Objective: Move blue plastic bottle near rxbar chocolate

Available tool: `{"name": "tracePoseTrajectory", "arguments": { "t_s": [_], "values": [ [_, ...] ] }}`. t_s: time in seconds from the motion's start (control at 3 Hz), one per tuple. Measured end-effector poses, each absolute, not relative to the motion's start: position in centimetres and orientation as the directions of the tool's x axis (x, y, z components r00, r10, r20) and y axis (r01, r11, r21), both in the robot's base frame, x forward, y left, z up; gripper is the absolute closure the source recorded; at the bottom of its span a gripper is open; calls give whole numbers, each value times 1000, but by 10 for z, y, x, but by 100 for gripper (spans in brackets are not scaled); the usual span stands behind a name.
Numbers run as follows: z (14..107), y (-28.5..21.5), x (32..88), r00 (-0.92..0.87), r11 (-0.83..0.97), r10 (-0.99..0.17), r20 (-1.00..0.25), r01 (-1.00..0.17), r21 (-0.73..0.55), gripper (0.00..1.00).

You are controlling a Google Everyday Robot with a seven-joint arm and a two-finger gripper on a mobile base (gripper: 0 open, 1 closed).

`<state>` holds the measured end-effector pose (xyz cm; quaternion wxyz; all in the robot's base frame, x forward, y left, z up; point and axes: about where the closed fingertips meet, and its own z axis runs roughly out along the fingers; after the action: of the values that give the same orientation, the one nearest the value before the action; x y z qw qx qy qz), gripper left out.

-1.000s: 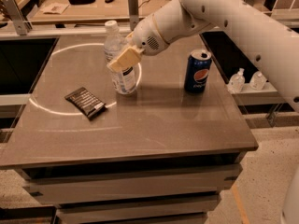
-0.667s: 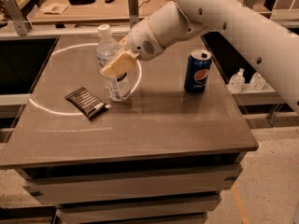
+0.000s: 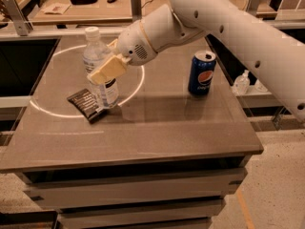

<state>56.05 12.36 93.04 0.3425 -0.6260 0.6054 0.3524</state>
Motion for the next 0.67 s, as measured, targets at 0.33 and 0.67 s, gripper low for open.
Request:
{"name": "tracePoseTrajectory", "arguments": {
  "t_s": [0.33,0.67],
  "values": [
    [927,133,557,53,-73,-485,-873,-997,-20,100],
    [920,139,558,68,-88,-470,-880,-996,-30,82]
  ]
}}
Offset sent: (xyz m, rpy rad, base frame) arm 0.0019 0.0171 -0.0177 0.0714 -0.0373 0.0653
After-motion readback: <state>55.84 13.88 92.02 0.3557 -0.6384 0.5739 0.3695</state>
